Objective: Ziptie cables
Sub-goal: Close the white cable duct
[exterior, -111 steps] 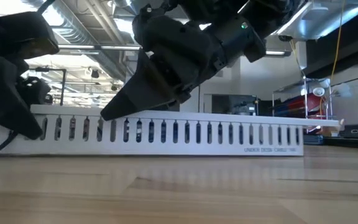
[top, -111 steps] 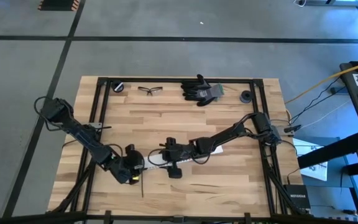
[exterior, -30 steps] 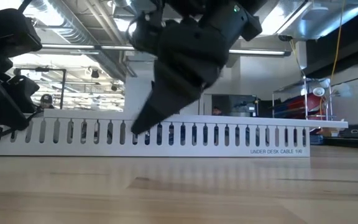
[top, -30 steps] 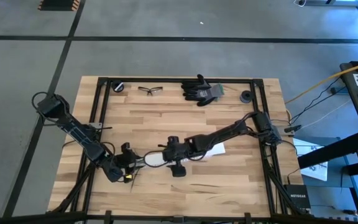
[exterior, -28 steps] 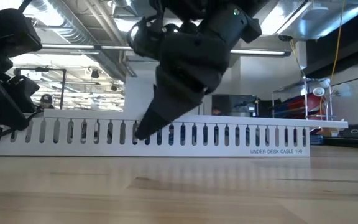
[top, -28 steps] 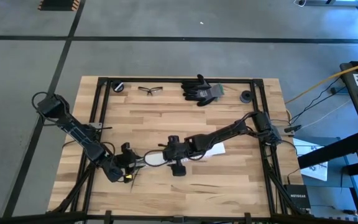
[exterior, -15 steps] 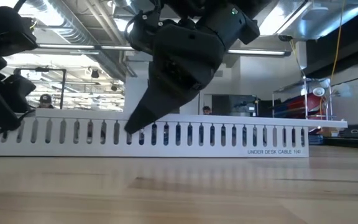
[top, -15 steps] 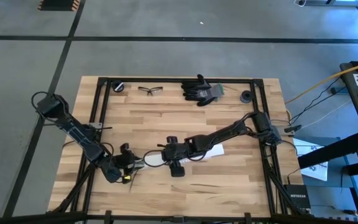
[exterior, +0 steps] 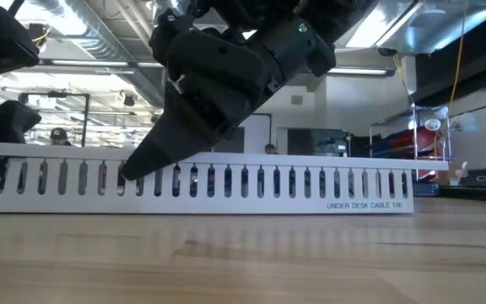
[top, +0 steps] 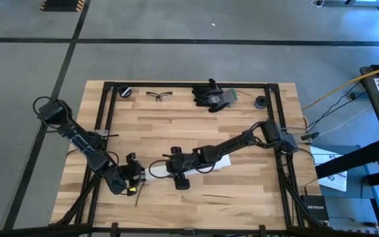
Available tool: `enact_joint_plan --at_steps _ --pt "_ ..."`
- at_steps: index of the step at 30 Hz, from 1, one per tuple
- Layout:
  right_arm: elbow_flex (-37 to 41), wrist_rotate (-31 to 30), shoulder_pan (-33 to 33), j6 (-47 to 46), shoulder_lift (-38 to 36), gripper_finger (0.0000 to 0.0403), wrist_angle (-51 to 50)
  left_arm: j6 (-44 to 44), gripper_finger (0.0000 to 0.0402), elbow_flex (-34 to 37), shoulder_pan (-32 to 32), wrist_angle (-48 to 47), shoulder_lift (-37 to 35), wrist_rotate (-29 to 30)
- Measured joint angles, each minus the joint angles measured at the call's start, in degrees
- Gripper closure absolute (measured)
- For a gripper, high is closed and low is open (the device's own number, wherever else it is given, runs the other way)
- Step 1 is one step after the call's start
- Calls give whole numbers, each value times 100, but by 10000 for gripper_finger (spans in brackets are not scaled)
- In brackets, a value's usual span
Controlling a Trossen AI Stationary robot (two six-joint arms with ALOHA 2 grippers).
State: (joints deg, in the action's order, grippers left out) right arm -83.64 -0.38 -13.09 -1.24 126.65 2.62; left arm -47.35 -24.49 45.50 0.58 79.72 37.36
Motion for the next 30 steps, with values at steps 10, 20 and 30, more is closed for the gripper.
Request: enact_joint_plan --at_steps 10,20,30 --pt "-53 -68 1 1 13 149 30 -270 214 -7 -34 95 9 -21" --pt "-63 -41 1 25 7 119 65 81 136 -321 -311 -399 -234 -759" --pt "-48 -51 5 126 7 117 -206 -644 130 -682 -18 -1771 -697 -859"
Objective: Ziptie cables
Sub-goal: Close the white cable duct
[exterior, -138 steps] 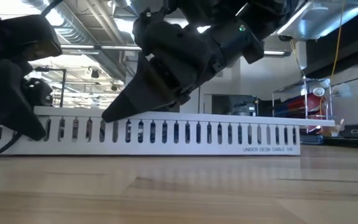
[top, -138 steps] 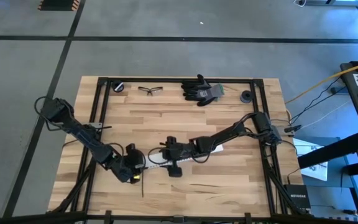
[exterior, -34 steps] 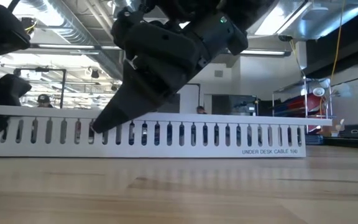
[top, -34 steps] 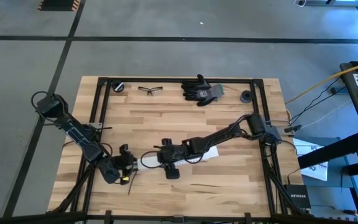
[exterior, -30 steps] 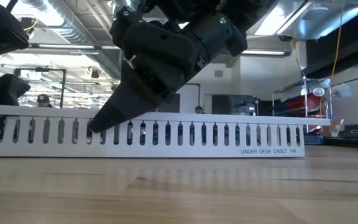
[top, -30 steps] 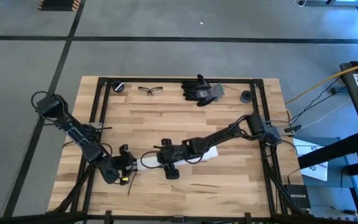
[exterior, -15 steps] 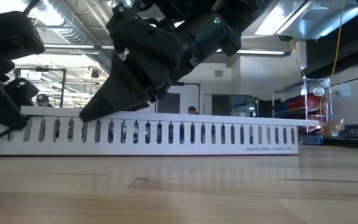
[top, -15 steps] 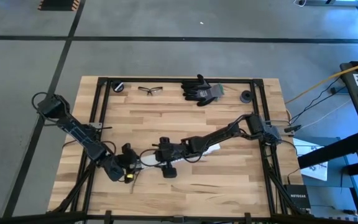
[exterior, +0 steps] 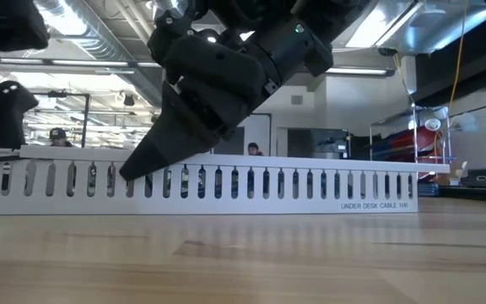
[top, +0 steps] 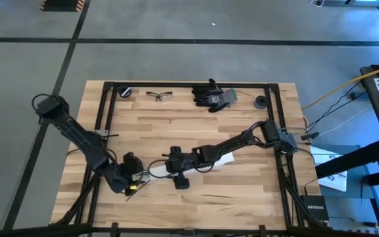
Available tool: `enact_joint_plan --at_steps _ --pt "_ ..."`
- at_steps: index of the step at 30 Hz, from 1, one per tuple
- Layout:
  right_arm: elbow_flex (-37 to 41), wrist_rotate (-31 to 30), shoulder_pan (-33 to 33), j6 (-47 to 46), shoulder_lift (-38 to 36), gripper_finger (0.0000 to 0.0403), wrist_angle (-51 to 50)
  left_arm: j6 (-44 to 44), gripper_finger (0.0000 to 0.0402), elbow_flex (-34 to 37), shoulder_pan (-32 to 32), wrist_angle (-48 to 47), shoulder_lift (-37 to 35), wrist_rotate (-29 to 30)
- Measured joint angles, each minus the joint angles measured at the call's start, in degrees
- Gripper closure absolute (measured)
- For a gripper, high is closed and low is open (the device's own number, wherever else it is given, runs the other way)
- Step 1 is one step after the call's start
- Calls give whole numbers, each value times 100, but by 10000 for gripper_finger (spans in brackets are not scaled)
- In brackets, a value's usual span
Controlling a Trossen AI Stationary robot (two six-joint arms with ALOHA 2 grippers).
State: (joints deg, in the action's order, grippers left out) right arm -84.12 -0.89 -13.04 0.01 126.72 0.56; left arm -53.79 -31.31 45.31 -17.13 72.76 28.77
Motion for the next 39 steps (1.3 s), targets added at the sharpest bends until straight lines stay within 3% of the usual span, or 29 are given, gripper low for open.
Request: enact_joint_plan --at_steps 11,19,23,30,39 --pt "7 -10 0 51 -2 117 -66 245 135 181 73 1011 804 616" --pt "-17 -14 0 51 -9 117 -110 385 215 181 82 931 857 797" --pt "-295 -15 0 53 -176 117 -689 434 239 175 84 810 854 807" --pt "-389 -178 39 349 -614 117 -2321 183 239 173 228 610 850 833" --pt "79 -100 115 313 -567 127 -1874 128 238 175 274 579 850 811"
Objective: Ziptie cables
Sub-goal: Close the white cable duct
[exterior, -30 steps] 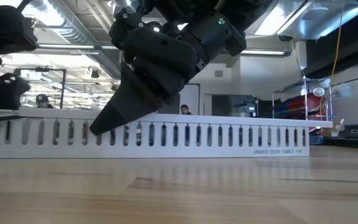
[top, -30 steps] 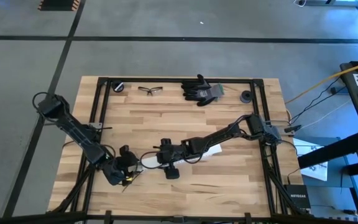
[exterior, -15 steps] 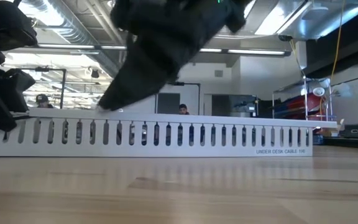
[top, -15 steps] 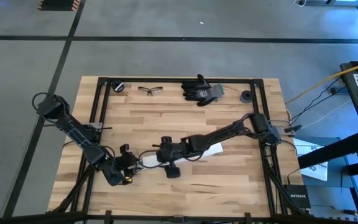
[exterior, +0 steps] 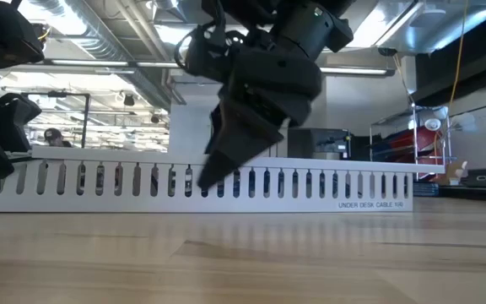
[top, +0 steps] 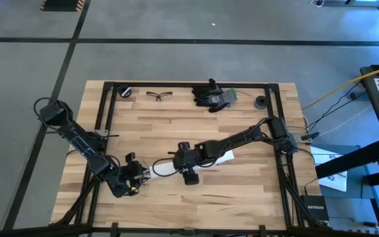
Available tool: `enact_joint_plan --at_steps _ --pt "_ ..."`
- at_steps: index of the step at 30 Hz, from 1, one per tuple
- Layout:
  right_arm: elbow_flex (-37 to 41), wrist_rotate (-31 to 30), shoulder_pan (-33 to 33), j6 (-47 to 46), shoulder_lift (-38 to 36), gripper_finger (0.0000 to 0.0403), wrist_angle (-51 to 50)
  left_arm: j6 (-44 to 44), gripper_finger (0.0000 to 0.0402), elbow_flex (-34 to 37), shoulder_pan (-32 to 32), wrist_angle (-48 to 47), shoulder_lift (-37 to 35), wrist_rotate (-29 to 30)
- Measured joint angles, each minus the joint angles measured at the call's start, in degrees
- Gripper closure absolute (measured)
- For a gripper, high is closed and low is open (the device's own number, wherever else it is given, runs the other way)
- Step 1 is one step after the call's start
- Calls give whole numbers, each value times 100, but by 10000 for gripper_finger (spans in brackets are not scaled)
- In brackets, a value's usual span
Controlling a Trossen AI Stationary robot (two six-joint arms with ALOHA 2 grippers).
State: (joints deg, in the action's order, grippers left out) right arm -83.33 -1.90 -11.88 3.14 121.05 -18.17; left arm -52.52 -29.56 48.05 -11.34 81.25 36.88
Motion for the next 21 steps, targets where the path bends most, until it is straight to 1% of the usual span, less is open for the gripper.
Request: enact_joint_plan --at_steps 3,6,10,14,21 --pt "-9 23 -8 22 1 158 257 1 238 2 2 -2 2 -2" --pt "-7 217 0 36 20 194 378 9 239 2 0 -4 0 -21" --pt "5 296 5 32 111 194 726 46 236 9 2 -15 0 -68" --pt "4 323 5 -127 298 194 1382 92 234 15 2 66 0 -64" --pt "-107 448 -14 -317 532 194 1747 92 233 22 2 88 0 -108"
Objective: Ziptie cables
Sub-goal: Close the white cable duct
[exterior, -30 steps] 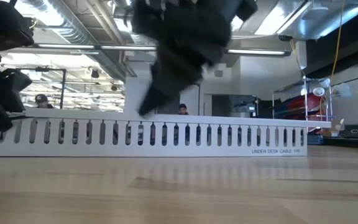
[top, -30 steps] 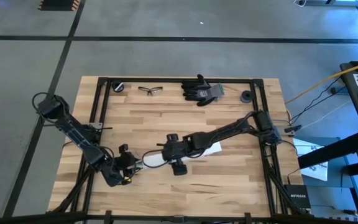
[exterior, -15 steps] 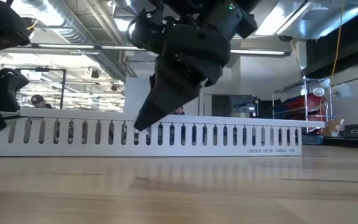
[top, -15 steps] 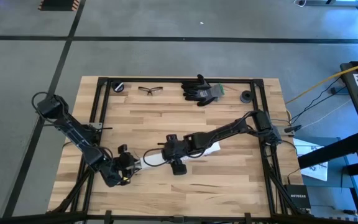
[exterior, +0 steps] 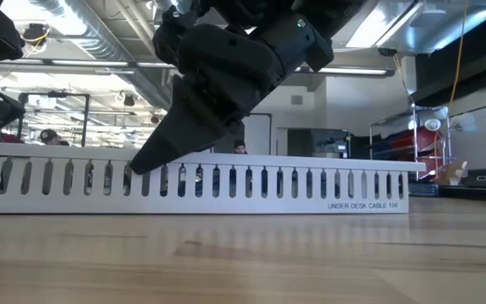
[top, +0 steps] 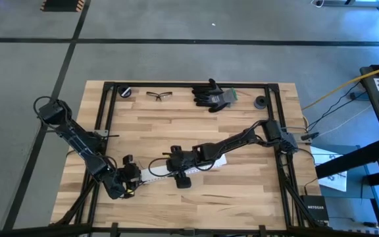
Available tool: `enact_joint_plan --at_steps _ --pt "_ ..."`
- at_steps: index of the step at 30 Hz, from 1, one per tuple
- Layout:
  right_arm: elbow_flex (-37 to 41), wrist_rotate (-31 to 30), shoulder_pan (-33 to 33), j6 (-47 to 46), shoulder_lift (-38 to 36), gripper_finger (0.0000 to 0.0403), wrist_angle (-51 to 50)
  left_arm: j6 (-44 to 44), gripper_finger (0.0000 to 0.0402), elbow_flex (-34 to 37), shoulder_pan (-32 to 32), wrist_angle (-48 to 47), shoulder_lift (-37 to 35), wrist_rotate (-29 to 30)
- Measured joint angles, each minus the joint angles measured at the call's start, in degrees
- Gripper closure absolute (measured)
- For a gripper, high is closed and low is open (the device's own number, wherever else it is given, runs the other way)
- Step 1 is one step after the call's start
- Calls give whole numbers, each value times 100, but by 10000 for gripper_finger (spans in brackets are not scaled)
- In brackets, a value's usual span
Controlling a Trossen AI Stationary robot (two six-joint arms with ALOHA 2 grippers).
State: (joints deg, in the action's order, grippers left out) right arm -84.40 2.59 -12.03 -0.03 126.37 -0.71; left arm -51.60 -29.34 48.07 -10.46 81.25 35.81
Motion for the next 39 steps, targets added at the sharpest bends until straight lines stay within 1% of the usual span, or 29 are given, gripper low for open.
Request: enact_joint_plan --at_steps 4,7,8,11,13,15,16,19,24,28,34,39 --pt "0 2 2 -4 6 189 21 -88 233 0 -2 4 2 25" --pt "-18 0 6 -27 25 160 54 -191 231 1 -4 30 10 56" --pt "-53 -3 6 -34 60 148 249 -220 228 -2 -33 165 26 142" --pt "-56 -93 12 -35 60 117 256 -212 206 -17 -99 198 43 307" --pt "-69 -126 24 7 56 103 280 -93 186 -18 -130 140 52 200" --pt "-61 -110 10 11 54 95 249 96 170 -111 -192 -64 -80 -160" --pt "-61 -98 5 16 51 93 206 72 163 -167 -195 -207 -112 -292" --pt "-50 -2 -1 30 -63 91 -8 -78 154 -317 -179 -681 -362 -398" --pt "-48 -134 8 163 -408 90 -324 -97 160 -419 -183 -1014 -619 -367" --pt "-46 -147 -5 192 -495 89 -478 -242 170 -444 -169 -1105 -787 -340" --pt "-46 -99 6 201 -649 88 -981 -247 187 -442 -103 -1170 -813 -198" --pt "-35 -259 6 190 -899 88 -1514 -324 199 -442 99 -1241 -813 -203"
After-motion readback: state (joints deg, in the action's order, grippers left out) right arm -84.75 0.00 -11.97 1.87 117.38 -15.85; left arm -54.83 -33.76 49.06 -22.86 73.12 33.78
